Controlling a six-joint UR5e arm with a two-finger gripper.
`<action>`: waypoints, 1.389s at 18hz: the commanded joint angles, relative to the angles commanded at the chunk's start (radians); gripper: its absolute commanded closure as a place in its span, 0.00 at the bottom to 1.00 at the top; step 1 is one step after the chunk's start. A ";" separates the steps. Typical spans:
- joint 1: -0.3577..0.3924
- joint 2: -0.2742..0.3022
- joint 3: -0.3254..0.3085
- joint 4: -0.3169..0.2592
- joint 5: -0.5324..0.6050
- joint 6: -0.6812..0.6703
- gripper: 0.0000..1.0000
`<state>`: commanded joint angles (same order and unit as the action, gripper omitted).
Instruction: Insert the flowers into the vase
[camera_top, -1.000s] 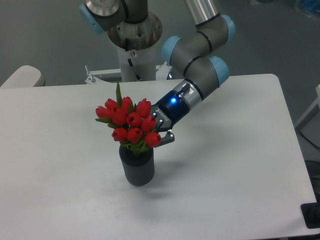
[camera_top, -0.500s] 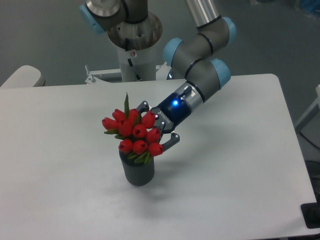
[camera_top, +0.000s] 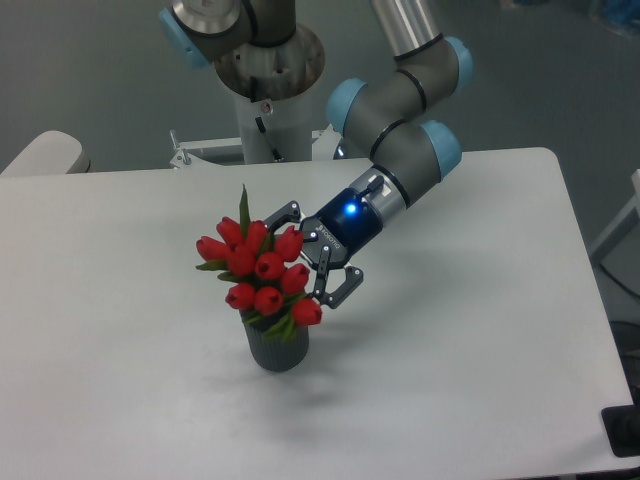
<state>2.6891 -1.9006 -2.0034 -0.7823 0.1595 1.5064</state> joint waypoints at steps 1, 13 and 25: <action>0.002 0.002 -0.002 0.000 0.000 0.000 0.05; 0.070 0.074 0.006 0.003 0.164 0.002 0.00; 0.089 0.071 0.369 -0.018 0.694 -0.169 0.00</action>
<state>2.7781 -1.8300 -1.6341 -0.8007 0.8538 1.3377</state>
